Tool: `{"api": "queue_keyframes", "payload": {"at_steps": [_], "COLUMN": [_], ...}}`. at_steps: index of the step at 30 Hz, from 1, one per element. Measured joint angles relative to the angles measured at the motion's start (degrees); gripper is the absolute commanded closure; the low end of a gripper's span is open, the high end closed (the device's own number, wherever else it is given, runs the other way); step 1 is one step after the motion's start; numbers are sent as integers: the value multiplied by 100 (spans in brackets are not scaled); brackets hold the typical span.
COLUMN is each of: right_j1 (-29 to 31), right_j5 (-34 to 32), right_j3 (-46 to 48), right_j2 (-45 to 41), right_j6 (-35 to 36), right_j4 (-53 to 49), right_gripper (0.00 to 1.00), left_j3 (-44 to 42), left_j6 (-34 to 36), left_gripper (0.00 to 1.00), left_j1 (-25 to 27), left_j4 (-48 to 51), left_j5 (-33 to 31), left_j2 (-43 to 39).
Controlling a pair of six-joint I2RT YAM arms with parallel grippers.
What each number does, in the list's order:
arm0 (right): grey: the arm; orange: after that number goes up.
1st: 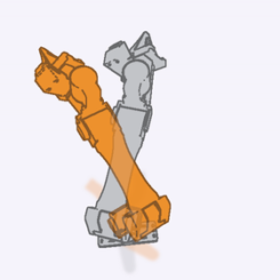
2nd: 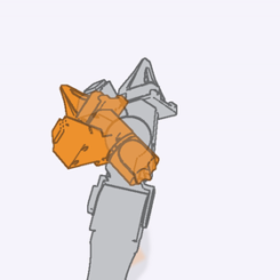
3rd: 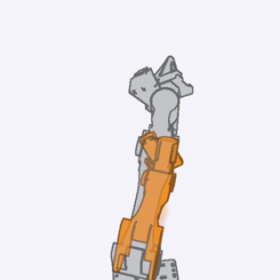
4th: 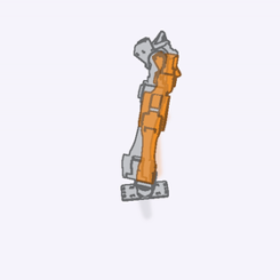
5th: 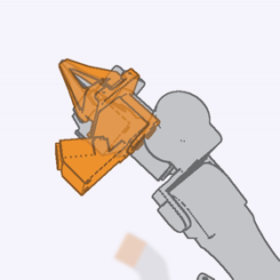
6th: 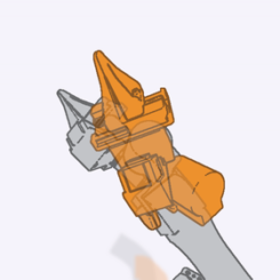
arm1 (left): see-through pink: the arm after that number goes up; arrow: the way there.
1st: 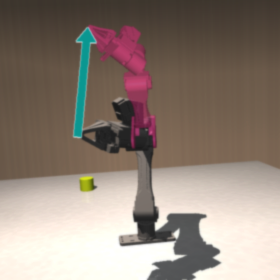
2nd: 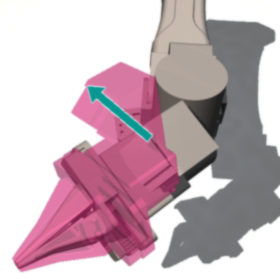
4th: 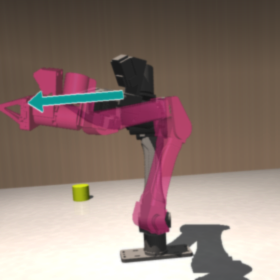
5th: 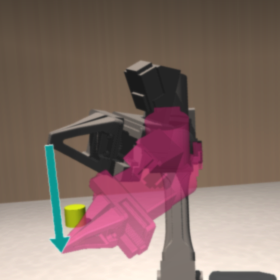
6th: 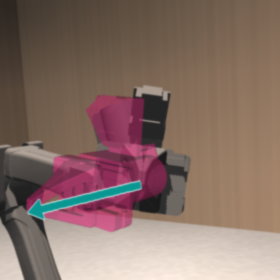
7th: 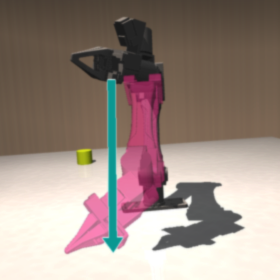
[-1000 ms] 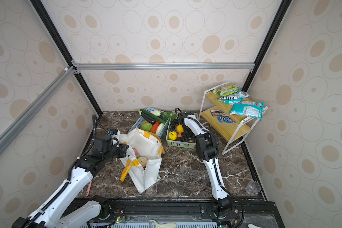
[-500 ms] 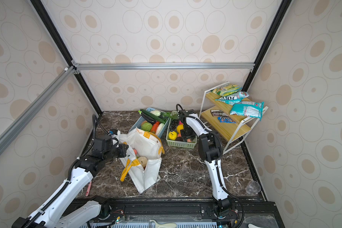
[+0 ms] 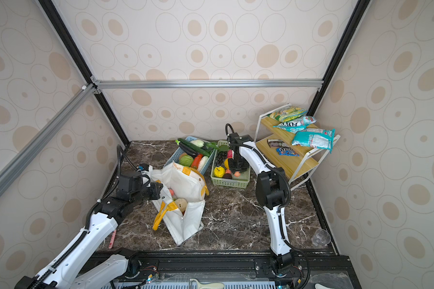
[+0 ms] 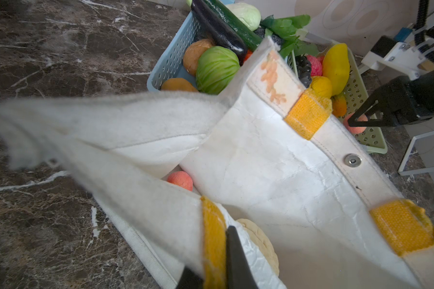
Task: Place the food into the grocery bag and tie it
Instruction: 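Lift the pink peach and carry it over the white bag with the right gripper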
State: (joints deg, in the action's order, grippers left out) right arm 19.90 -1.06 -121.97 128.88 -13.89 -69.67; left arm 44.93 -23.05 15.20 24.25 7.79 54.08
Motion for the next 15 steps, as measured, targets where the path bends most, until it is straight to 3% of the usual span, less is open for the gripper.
{"api": "queue_keyframes", "payload": {"at_steps": [15], "right_j1": [92], "right_j5": [955], "right_j3": [673], "right_j2": [-1305], "right_j6": [-258], "right_j4": [767], "right_gripper": [62], "left_j3": [2], "left_j6": [-2], "left_gripper": [100], "left_j1": [0], "left_j4": [-2], "left_j5": [4], "left_j2": [0]}}
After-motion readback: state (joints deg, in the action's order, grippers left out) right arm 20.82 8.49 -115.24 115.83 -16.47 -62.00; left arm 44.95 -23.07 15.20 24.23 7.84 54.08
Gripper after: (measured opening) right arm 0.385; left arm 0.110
